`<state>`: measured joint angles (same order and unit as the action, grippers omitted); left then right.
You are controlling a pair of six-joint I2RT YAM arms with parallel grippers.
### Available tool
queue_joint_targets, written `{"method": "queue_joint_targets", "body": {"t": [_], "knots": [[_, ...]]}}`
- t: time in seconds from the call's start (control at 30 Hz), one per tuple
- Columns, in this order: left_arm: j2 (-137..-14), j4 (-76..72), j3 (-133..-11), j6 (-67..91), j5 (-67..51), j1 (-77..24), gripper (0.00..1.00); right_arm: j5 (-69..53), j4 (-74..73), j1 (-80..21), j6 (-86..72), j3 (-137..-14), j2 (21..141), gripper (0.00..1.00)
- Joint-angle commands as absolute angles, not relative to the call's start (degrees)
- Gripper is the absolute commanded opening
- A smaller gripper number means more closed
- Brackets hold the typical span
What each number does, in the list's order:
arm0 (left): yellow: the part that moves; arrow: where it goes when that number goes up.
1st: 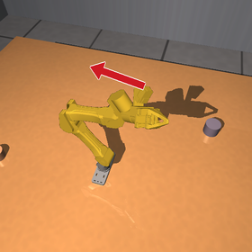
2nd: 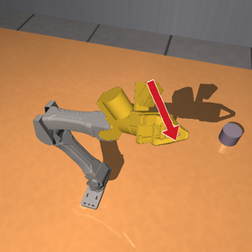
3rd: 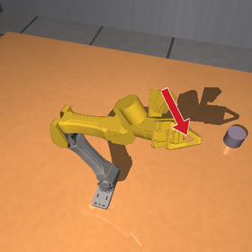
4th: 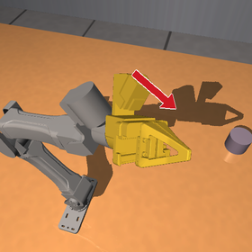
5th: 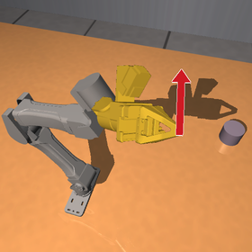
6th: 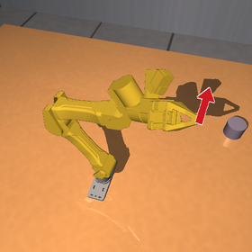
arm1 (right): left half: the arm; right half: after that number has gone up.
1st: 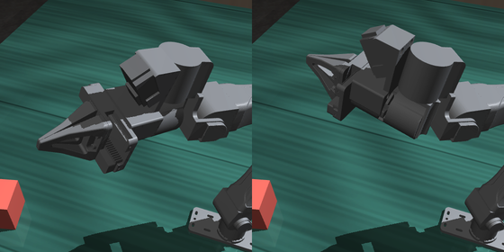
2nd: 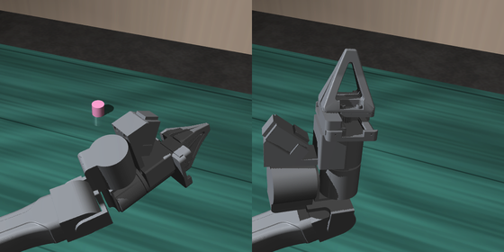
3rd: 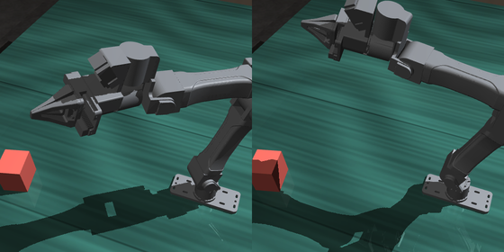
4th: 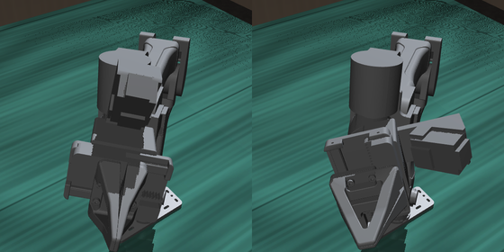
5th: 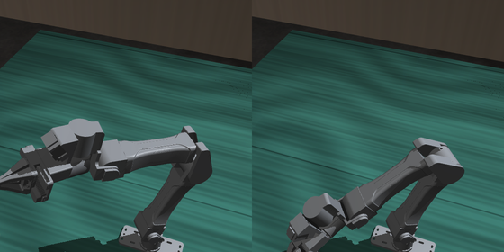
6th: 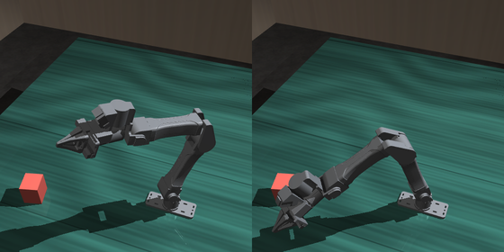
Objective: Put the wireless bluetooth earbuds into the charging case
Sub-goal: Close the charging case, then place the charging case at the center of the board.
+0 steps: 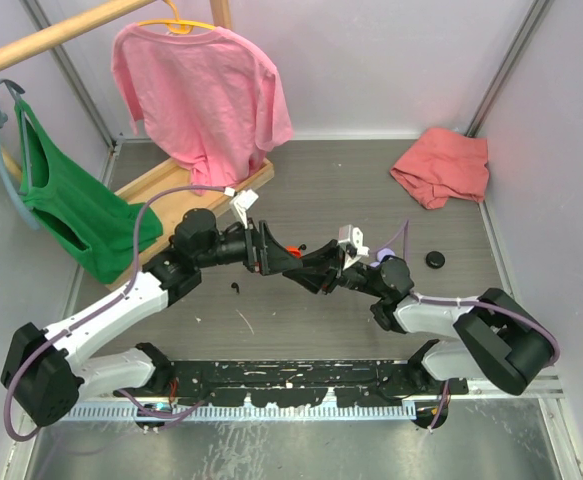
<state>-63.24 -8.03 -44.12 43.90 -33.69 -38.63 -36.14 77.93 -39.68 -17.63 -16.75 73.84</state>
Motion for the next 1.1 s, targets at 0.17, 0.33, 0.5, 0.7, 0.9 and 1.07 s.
{"method": "queue_joint_targets", "body": {"t": [0.17, 0.33, 0.5, 0.7, 0.9, 1.07], "knots": [[-62.76, -19.43, -43.02, 49.09, -38.10, -38.49, 0.79, -39.14, 87.88, -39.71, -24.54, -18.90, 78.13, 0.01], [-61.43, -20.44, -43.36, 49.86, -38.58, -38.38, 0.77, -39.38, 87.49, -39.62, -25.25, -18.23, 78.49, 0.01], [-59.92, -20.65, -43.59, 50.27, -38.78, -38.11, 0.77, -40.03, 86.19, -39.29, -26.06, -17.60, 78.62, 0.01], [-58.58, -18.65, -43.74, 48.67, -37.85, -37.32, 0.77, -42.05, 85.30, -39.00, -28.12, -17.15, 78.26, 0.01], [-54.47, -3.93, -45.36, 40.78, -28.66, -36.46, 0.84, -41.39, 70.44, -36.09, -29.91, -19.07, 74.30, 0.01], [-49.29, 15.54, -50.04, 31.25, -14.10, -36.30, 0.92, -38.91, 52.53, -32.10, -29.37, -21.38, 69.87, 0.01]]}}
